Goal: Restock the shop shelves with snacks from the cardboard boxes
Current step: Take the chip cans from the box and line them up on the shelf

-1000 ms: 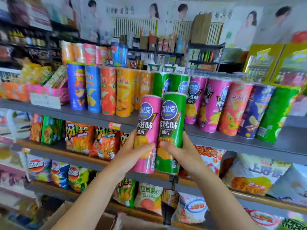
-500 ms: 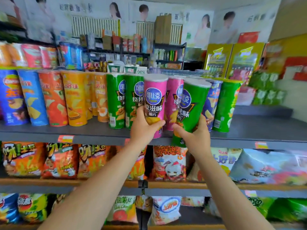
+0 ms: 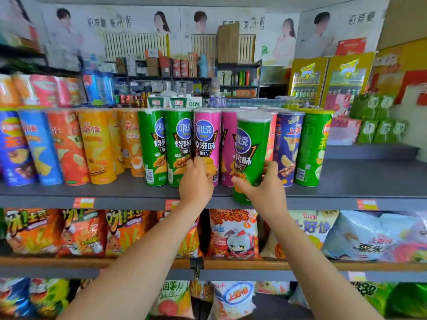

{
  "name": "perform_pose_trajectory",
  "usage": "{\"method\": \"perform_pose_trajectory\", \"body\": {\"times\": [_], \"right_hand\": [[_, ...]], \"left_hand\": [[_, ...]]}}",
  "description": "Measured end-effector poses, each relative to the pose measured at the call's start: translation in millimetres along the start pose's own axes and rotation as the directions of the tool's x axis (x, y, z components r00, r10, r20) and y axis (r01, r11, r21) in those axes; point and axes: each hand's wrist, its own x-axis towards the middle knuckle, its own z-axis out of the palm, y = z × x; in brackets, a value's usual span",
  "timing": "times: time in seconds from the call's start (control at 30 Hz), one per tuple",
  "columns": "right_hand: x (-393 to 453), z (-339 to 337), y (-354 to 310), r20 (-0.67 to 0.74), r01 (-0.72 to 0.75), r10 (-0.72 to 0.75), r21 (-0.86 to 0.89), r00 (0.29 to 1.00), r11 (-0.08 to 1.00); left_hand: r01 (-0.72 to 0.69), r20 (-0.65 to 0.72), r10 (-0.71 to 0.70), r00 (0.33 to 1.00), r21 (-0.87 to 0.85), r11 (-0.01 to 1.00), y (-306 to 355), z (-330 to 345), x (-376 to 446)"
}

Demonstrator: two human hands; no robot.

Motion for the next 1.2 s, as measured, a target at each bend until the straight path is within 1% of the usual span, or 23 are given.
{"method": "perform_pose_trajectory", "body": {"times": [0.07, 0.1, 0.13, 0.2, 0.23, 0.27, 0.3, 0.33, 0.37, 0.43, 0.47, 0.5, 0.57, 0.63, 0.77, 0.83, 0.93, 1.07, 1.2], "right_hand": [[-1.3, 3.6, -0.9, 0.021, 0.045, -0.045, 0.021, 0.999, 0.999], [-2.4, 6.6, -1.0, 0.028, 0.068, -0.069, 0.025, 0.997, 0.997], [-3.9, 10.4, -2.2, 0.038, 0.091, -0.092, 0.029, 0.995, 0.995], [-7.1, 20.7, -9.2, 0.072, 0.113, -0.116, 0.039, 0.991, 0.993], [-7.8, 27.2, -14.1, 0.091, 0.116, -0.119, 0.039, 0.989, 0.993], [-8.4, 34.6, -20.1, 0.107, 0.12, -0.124, 0.041, 0.987, 0.992], [-8.7, 43.4, -27.2, 0.122, 0.119, -0.123, 0.043, 0.985, 0.992], [-8.8, 52.8, -35.0, 0.136, 0.118, -0.122, 0.039, 0.983, 0.992], [-8.9, 63.6, -41.7, 0.148, 0.111, -0.114, 0.028, 0.982, 0.993], [-8.8, 85.9, -53.6, 0.176, 0.095, -0.091, -0.015, 0.98, 0.995], [-8.1, 96.9, -58.2, 0.182, 0.092, -0.084, -0.034, 0.98, 0.995], [-7.1, 106.8, -61.5, 0.18, 0.087, -0.079, -0.038, 0.981, 0.995], [-4.3, 121.0, -68.1, 0.171, 0.07, -0.06, -0.05, 0.983, 0.996], [-2.9, 128.7, -73.5, 0.154, 0.036, -0.027, -0.062, 0.988, 0.997], [-5.6, 136.3, -78.8, 0.092, -0.022, 0.03, -0.083, 0.995, 0.996], [-4.7, 142.2, -80.4, 0.071, -0.018, 0.026, -0.105, 0.997, 0.994], [-2.5, 148.8, -85.0, 0.052, 0.002, 0.008, -0.193, 0.999, 0.981], [2.8, 156.6, -89.2, 0.069, -0.021, 0.04, -0.255, 0.997, 0.967], [10.5, 161.0, -89.0, 0.117, 0.013, 0.032, -0.364, 0.993, 0.931]], "left_hand": [[-0.014, 0.02, 0.014, 1.0, -0.006, 1.0, -3.5, -3.5, 1.6], [-0.033, 0.006, 0.033, 0.999, -0.012, 0.999, -8.2, -7.5, 0.7], [-0.059, -0.036, 0.058, 0.998, -0.013, 0.998, -15.5, -12.8, -1.4], [-0.083, -0.189, 0.088, 0.978, 0.037, 0.996, -38.2, -26.6, -4.5], [-0.057, -0.269, 0.073, 0.96, 0.067, 0.996, -53.0, -34.0, -4.7], [-0.006, -0.315, 0.029, 0.949, 0.075, 0.997, -68.2, -41.2, -3.9], [0.054, -0.314, -0.031, 0.949, 0.064, 0.997, -83.3, -47.7, -2.0], [0.103, -0.271, -0.088, 0.958, 0.039, 0.994, -96.9, -52.5, 0.5], [0.134, -0.2, -0.132, 0.971, -0.008, 0.991, -108.0, -56.0, 3.1], [0.189, -0.035, -0.196, 0.98, -0.148, 0.971, -122.8, -58.5, 8.3], [0.217, 0.041, -0.213, 0.976, -0.179, 0.96, -126.6, -59.1, 10.1], [0.226, 0.099, -0.212, 0.972, -0.163, 0.96, -129.9, -59.3, 11.7], [0.205, 0.164, -0.19, 0.968, -0.08, 0.976, -134.1, -58.5, 13.0], [0.187, 0.176, -0.176, 0.969, -0.051, 0.981, -135.1, -58.1, 12.3], [0.143, 0.155, -0.136, 0.978, -0.032, 0.989, -136.6, -57.2, 8.7], [0.095, 0.134, -0.093, 0.987, -0.008, 0.995, -138.0, -57.2, 8.2], [0.038, 0.132, -0.042, 0.99, 0.034, 0.999, -140.8, -55.8, 7.5], [0.044, 0.151, -0.05, 0.987, 0.042, 0.998, -141.6, -55.4, 8.0], [0.045, 0.145, -0.053, 0.988, 0.055, 0.997, -142.7, -54.4, 8.6]]}}
